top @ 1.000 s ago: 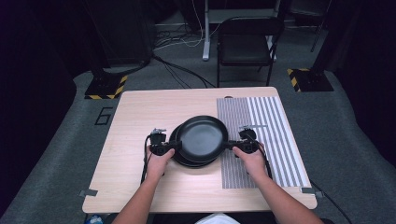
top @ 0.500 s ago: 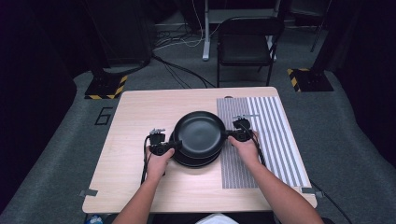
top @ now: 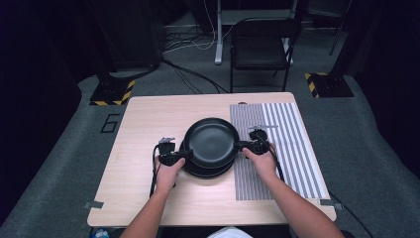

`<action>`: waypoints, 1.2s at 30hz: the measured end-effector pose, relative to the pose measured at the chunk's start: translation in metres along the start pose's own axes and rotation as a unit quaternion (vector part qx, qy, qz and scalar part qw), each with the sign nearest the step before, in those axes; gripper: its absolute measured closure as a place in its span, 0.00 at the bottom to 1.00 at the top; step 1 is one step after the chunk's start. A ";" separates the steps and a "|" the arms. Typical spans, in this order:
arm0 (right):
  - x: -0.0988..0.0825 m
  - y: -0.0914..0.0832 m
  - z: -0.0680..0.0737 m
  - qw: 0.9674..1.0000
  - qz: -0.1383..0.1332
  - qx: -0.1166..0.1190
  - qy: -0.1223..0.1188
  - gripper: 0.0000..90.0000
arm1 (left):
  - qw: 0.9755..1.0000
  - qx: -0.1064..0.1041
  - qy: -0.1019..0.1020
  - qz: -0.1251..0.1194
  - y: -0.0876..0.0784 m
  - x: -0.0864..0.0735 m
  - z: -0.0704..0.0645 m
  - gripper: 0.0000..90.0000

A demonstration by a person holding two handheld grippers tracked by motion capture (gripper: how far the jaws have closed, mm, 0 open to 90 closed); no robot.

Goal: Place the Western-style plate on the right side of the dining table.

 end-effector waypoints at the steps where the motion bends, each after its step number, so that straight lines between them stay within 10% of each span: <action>1: -0.003 0.000 0.001 1.000 0.002 0.004 0.000 0.67 | 1.000 0.000 -0.001 0.000 0.000 0.000 0.000 0.70; 11: -0.009 0.009 0.001 1.000 0.004 0.018 0.005 0.69 | 0.999 -0.024 -0.033 0.005 0.001 0.002 0.001 0.66; 17: -0.012 0.007 0.004 1.000 0.015 0.020 0.002 0.69 | 1.000 -0.003 0.010 0.007 0.002 0.001 -0.003 0.67; 36: -0.020 0.000 0.010 0.999 0.006 0.028 0.018 0.70 | 1.000 0.014 0.022 0.009 -0.006 0.001 -0.007 0.66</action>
Point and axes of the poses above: each handheld gripper's, and its own axes: y roughly forward along the jaws, x roughly out of its top, z roughly to its left, the point moved 7 cm from there along y, roughly forward along the jaws, and after that the axes turned 7 degrees about x, right-handed, at the moved point
